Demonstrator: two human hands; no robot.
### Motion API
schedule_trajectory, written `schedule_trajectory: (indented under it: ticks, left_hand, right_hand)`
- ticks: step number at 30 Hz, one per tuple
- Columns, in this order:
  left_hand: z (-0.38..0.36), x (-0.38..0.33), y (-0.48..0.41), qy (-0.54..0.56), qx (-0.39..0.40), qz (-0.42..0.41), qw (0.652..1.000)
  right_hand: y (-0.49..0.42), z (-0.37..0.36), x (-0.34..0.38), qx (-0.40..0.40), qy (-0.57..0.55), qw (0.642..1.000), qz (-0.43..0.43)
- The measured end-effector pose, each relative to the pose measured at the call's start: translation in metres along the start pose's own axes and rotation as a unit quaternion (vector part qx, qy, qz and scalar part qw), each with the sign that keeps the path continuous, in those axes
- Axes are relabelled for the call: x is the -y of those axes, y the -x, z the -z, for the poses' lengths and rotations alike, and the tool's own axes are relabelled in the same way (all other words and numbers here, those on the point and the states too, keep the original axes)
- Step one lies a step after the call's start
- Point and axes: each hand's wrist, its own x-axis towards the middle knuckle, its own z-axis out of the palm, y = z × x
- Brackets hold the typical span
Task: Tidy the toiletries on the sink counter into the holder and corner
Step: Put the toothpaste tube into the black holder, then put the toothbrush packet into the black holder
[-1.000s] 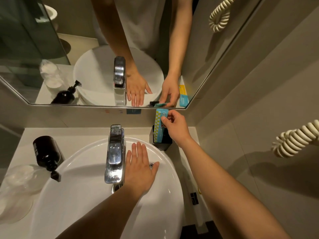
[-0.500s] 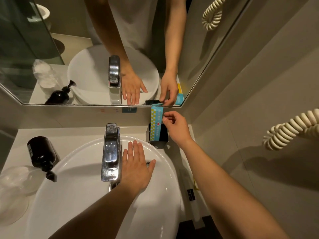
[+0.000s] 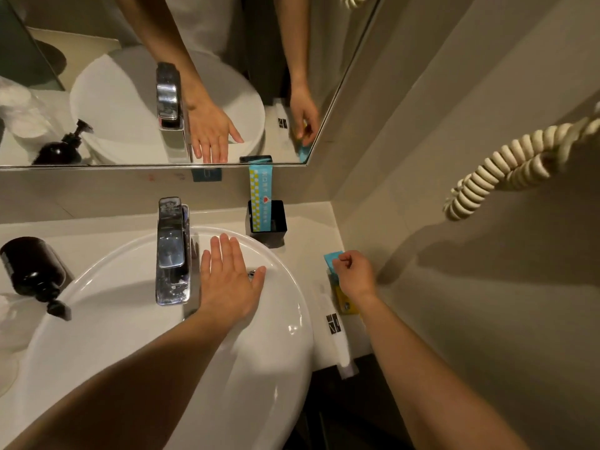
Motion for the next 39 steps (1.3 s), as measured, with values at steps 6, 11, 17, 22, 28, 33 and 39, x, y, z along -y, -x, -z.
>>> schedule_trajectory:
  ticks: [6,11,17,22,28,33,39]
  left_hand:
    - [0.002,0.001,0.001,-0.009,0.005,0.0,1.0]
    - [0.001,0.001,-0.001,-0.019,0.004,0.003,1.0]
    - [0.003,0.0,0.0,-0.02,0.001,0.0,1.0]
    - [0.007,-0.002,0.001,-0.018,0.013,0.002,1.0]
    - [0.007,-0.001,0.001,-0.019,0.016,0.003,1.0]
    - [0.002,0.002,0.0,-0.017,0.008,0.003,1.0]
    - [0.003,0.001,-0.002,-0.017,0.002,-0.001,1.0]
  right_hand:
    - [0.01,-0.009,-0.029,-0.017,0.111,0.994,-0.009]
    - [0.011,-0.02,-0.034,-0.018,0.109,0.993,-0.049]
    - [0.008,-0.028,-0.033,-0.015,0.112,0.991,-0.065]
    - [0.009,-0.027,-0.034,-0.025,0.145,0.988,-0.056]
    - [0.022,-0.027,-0.034,-0.031,0.142,0.989,-0.024]
    - [0.032,-0.033,-0.039,0.029,0.152,0.987,-0.031]
    - [0.028,-0.038,-0.035,0.051,0.154,0.986,-0.047]
